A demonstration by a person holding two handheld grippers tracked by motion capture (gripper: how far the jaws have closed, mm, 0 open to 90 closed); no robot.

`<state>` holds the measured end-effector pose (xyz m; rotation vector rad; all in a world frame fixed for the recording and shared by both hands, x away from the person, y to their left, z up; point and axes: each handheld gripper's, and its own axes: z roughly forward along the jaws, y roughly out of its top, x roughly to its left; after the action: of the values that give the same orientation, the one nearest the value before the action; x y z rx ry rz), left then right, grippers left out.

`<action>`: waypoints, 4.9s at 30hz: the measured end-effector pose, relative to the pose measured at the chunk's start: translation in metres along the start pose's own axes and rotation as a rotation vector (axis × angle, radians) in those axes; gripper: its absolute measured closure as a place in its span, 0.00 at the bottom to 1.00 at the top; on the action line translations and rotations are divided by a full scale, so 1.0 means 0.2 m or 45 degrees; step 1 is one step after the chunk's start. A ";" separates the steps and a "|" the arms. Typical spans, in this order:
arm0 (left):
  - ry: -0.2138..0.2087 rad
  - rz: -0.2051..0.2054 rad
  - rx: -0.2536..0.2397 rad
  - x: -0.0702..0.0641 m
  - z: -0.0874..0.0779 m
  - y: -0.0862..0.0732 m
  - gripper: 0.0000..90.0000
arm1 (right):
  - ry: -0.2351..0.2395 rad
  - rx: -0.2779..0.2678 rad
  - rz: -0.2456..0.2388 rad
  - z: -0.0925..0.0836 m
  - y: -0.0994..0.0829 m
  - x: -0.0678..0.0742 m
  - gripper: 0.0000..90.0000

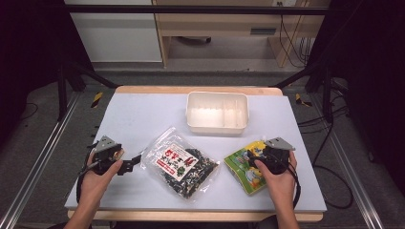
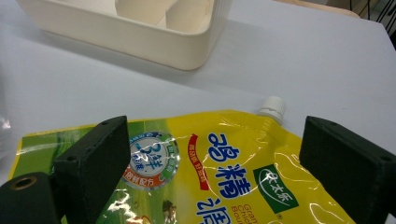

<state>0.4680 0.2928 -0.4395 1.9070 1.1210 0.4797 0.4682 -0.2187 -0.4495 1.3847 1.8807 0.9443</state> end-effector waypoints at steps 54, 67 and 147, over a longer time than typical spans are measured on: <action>-0.159 -0.466 0.182 0.08 0.16 -0.09 0.55 | 0.016 0.067 -0.075 0.04 0.00 0.04 0.12; -0.213 -0.530 0.101 0.10 0.13 -0.09 0.70 | 0.020 0.064 -0.074 0.04 0.00 0.04 0.12; -0.377 0.441 -0.020 -0.37 -0.09 0.97 0.99 | 0.524 0.046 -0.815 -0.29 0.96 0.29 0.17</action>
<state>0.5172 0.1923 -0.2632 2.0860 0.5971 0.3736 0.5069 -0.1358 -0.2613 0.5392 2.4337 0.8963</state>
